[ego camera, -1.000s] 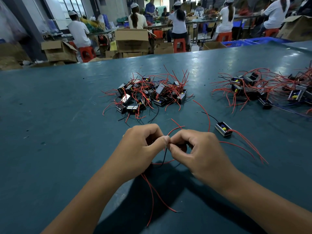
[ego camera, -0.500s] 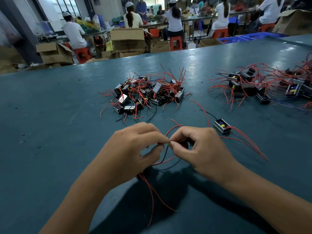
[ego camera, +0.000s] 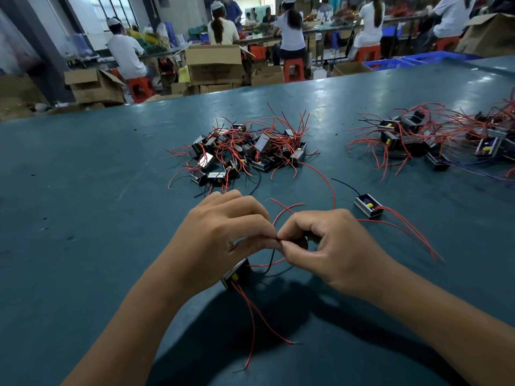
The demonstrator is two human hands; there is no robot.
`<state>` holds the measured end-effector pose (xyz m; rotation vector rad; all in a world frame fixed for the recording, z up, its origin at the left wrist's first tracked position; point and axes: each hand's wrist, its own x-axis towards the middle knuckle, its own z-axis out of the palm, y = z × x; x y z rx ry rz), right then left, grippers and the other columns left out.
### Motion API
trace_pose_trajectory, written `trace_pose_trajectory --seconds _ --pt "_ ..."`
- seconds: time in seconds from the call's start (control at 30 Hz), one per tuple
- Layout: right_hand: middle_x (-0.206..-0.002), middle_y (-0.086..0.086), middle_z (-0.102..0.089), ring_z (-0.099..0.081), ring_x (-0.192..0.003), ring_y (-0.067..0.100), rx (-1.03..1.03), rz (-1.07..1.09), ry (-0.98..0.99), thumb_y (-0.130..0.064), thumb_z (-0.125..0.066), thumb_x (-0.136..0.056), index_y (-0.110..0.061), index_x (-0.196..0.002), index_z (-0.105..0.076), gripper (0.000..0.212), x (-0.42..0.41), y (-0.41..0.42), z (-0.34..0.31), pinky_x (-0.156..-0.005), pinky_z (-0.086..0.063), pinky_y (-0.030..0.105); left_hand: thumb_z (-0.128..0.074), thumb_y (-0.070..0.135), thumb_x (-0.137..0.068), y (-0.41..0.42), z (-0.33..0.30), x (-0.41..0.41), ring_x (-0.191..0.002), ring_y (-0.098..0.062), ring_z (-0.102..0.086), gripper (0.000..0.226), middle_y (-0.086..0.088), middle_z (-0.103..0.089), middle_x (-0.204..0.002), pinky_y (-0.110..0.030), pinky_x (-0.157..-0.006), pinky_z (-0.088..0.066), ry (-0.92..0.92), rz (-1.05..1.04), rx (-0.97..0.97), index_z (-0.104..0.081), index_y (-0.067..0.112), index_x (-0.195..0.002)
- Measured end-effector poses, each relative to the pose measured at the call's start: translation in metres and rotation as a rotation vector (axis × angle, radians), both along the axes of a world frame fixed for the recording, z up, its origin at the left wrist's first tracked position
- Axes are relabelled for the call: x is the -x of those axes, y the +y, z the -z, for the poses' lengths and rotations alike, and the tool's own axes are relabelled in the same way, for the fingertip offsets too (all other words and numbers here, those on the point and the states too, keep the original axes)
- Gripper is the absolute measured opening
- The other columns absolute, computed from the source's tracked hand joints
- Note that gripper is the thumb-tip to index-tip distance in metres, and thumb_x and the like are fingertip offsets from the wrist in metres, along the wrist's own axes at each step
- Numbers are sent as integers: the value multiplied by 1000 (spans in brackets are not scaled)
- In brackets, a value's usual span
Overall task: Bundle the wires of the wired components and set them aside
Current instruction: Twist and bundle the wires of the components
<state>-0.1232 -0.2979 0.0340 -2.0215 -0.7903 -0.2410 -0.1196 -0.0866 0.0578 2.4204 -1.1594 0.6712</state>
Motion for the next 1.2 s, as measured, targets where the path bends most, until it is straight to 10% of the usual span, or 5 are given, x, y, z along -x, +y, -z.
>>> trace_pose_trajectory --seconds 0.5,0.83,1.03,1.2 --pt "-68 -7 -66 -59 -65 11 44 80 -57 -15 -71 -83 -15 -78 -71 5 1 4 1 -64 -48 31 -66 31 -95 -9 2 10 -52 -4 -43 17 17 -54 -62 -15 -51 -33 547 -167 238 -65 28 -78" --pt "-70 -6 -63 -55 -67 12 154 114 -226 -17 -67 -82 -14 -76 -69 7 9 11 2 -64 -49 37 -63 35 -72 -19 8 12 -49 -18 -26 30 -10 -37 -58 -26 -47 -20 1089 -382 600 -57 16 -50" --pt "-68 -10 -66 -58 -65 7 -6 67 -12 -12 -72 -84 -16 -76 -70 10 1 -11 -4 -64 -45 18 -73 23 -85 -8 -11 6 -67 -8 -50 6 12 -62 -83 -13 -62 -37 384 -86 277 -70 28 -86" --pt "-68 -5 -68 -59 -65 8 -20 23 25 -11 -72 -85 -13 -78 -72 8 -1 -16 -7 -64 -44 15 -75 31 -84 -8 -10 3 -86 -12 -59 10 9 -62 -92 -27 -73 -47 217 4 152 -78 22 -88"
